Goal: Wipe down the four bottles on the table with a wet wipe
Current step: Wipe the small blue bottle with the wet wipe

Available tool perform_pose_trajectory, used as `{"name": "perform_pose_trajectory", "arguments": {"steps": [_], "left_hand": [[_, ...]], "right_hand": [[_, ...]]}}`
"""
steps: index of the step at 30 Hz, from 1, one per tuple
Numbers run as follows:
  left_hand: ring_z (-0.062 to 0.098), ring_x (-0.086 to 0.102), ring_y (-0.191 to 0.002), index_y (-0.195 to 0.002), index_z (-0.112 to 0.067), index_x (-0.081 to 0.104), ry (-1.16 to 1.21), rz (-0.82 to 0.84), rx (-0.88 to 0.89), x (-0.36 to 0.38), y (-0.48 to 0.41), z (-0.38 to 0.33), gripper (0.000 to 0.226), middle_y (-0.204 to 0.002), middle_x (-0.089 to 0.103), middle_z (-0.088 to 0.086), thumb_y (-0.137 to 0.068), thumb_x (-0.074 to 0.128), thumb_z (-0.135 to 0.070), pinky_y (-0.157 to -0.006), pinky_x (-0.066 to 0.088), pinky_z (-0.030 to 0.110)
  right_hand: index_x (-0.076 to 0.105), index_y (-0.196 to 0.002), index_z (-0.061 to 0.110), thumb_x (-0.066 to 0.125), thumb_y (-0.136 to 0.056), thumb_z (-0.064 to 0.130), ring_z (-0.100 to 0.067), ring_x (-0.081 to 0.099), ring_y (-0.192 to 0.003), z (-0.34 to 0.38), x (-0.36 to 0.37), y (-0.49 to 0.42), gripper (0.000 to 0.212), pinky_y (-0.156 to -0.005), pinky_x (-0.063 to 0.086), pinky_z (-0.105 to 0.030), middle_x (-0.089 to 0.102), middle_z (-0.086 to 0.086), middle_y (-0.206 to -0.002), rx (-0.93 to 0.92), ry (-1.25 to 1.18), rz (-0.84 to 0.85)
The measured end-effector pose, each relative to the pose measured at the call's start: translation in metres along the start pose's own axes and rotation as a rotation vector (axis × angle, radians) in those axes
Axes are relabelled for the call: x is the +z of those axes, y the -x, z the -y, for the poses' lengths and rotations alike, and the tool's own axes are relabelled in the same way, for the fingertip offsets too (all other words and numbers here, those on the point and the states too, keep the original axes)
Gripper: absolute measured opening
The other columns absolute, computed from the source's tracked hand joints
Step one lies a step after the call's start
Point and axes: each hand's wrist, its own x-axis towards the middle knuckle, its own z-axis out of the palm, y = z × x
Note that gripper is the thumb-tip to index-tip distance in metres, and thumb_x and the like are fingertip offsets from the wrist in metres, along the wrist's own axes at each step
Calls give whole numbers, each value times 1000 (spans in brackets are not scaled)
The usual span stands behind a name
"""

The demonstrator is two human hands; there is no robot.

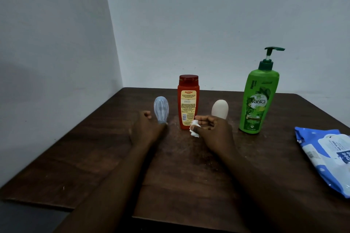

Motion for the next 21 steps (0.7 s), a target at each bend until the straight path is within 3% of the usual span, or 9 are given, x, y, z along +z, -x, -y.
{"name": "perform_pose_trajectory", "arguments": {"steps": [3, 8, 10, 14, 18, 21], "left_hand": [[18, 63, -105, -120, -30, 57, -136, 78, 70, 5, -4, 6, 63, -113, 68, -2, -69, 81, -58, -100, 50, 48], [19, 63, -109, -123, -27, 63, -218, 68, 128, 9, -9, 8, 54, -113, 72, -1, -79, 74, -57, -107, 40, 49], [16, 64, -102, -117, -28, 64, -173, 76, 116, 8, -8, 10, 46, -107, 72, -3, -80, 74, -53, -101, 42, 45], [9, 62, -87, -110, -32, 58, 64, 175, 33, 4, 4, 12, 41, -98, 65, -7, -78, 80, -44, -72, 50, 30], [14, 65, -90, -105, -31, 60, 286, 175, 2, -5, 31, 8, 33, -103, 66, -3, -80, 81, -35, -77, 58, 37], [16, 70, -85, -104, -31, 61, 351, 181, -11, -14, 59, 0, 34, -98, 69, -3, -78, 80, -41, -71, 60, 39]], "right_hand": [[73, -112, 22, 83, -80, 24, 12, 67, -78, -1, 1, 0, 34, -61, 48, -2, 73, 17, -91, -4, -4, 48], [74, -109, 26, 83, -79, 26, 15, 67, -78, 0, 2, 2, 31, -61, 49, -2, 69, 23, -80, -14, -14, 115], [74, -107, 27, 83, -79, 27, 14, 68, -79, 1, 1, 4, 30, -63, 51, -3, 70, 22, -80, -11, -39, 132], [74, -107, 25, 83, -80, 22, 2, 73, -82, 3, -4, 10, 28, -66, 60, -17, 77, 9, -93, 7, -121, 140], [74, -111, 20, 81, -82, 18, -2, 74, -81, 4, -6, 16, 30, -68, 62, -24, 78, 3, -98, 6, -157, 120], [74, -114, 26, 81, -82, 24, 7, 70, -89, 6, -12, 21, 33, -78, 56, -12, 75, 14, -102, -49, -80, 52]]}}
